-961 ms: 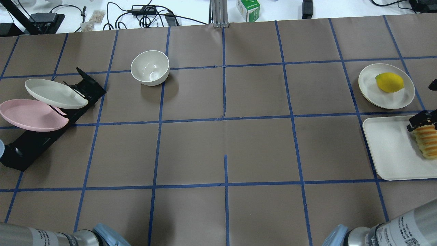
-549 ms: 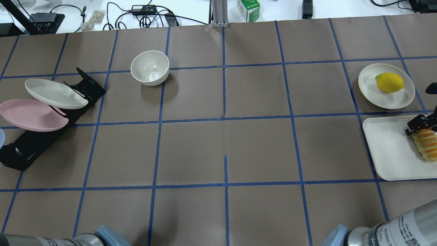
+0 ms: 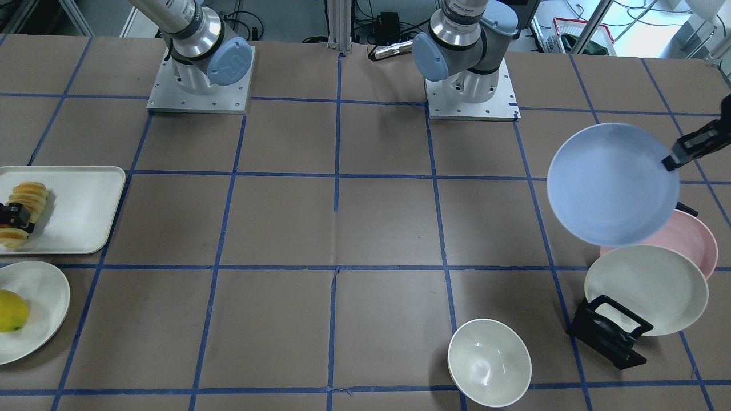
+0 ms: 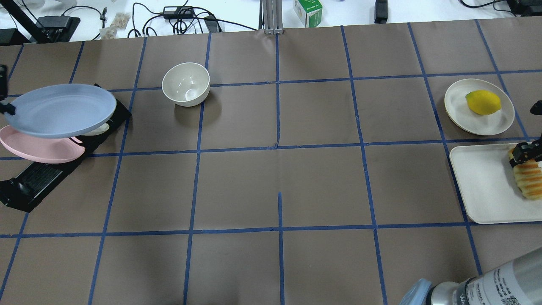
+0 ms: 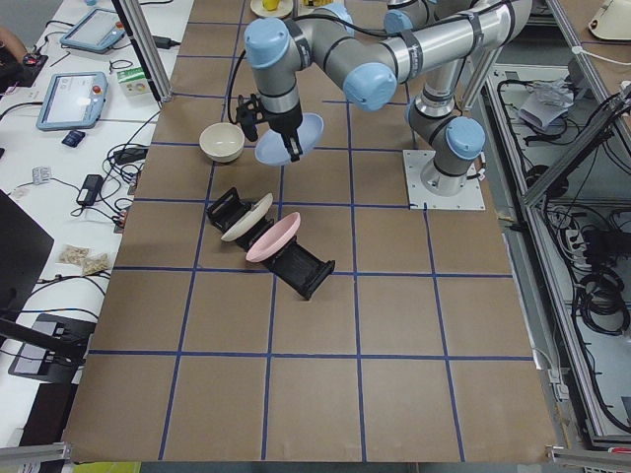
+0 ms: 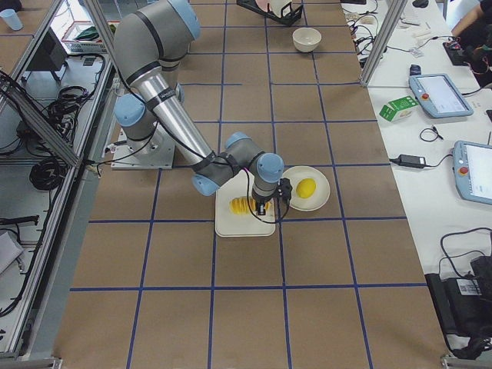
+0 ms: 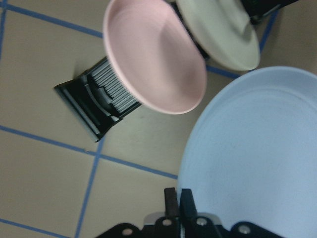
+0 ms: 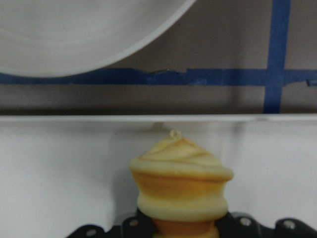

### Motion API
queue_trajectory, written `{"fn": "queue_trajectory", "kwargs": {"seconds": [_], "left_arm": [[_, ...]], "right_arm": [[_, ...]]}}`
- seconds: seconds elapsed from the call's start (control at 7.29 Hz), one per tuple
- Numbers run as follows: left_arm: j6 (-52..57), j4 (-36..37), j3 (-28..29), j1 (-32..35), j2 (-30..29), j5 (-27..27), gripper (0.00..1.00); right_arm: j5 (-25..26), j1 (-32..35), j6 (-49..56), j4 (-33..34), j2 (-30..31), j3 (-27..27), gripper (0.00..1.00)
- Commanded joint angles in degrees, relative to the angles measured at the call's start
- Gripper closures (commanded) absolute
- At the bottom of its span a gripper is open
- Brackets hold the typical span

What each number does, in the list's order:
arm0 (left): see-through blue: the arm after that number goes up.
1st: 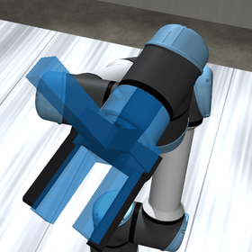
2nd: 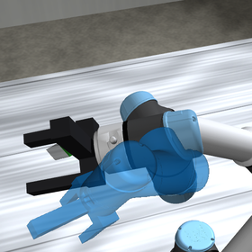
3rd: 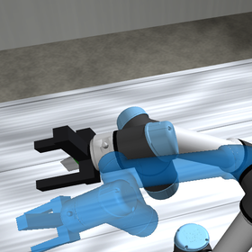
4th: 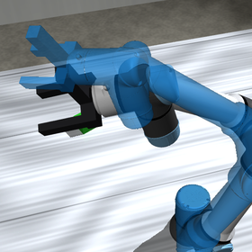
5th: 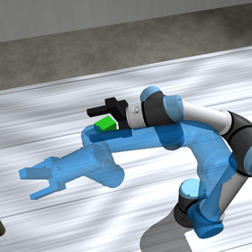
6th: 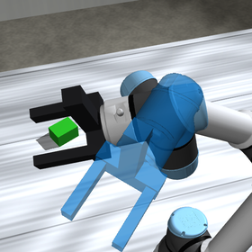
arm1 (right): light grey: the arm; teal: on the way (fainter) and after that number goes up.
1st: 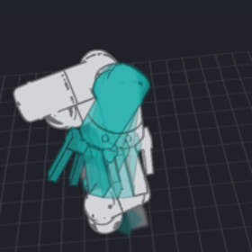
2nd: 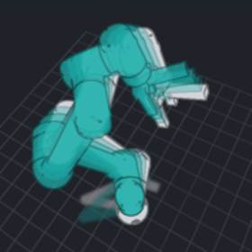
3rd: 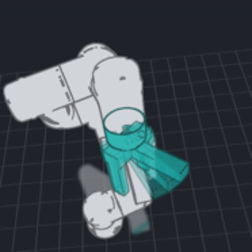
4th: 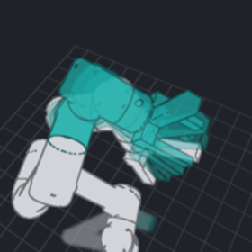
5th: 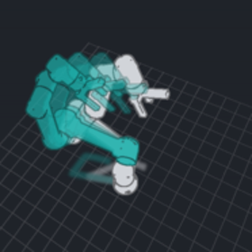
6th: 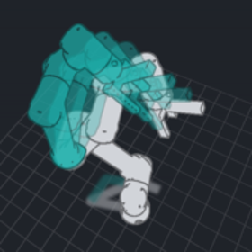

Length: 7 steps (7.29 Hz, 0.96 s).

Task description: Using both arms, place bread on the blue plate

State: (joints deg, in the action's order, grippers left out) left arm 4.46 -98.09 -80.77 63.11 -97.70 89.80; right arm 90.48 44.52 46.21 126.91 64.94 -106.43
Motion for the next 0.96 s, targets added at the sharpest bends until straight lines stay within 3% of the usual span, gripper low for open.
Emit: {"fn": "queue_trajectory", "kwargs": {"seconds": [0.0, 0.27, 0.55, 0.82], "left_arm": [[-13.8, 7.3, -1.7, 9.8, -2.0, -4.3, 1.00], [-22.6, 20.1, -9.4, 16.1, -3.6, -10.2, 1.00], [-27.5, 40.0, -18.4, 23.7, -6.4, -11.1, 1.00], [-31.6, 48.5, -22.7, 29.9, -9.3, -11.0, 1.00]], "right_arm": [[0.7, 0.9, -1.4, -0.3, 0.2, 1.3, 0.60], [0.5, 1.1, -1.4, -0.2, 1.1, 1.7, 0.63], [-0.4, 1.1, -1.0, -0.7, 2.2, 3.6, 0.64], [-2.9, 3.4, -2.3, -6.0, 6.1, 3.8, 0.66]]}}
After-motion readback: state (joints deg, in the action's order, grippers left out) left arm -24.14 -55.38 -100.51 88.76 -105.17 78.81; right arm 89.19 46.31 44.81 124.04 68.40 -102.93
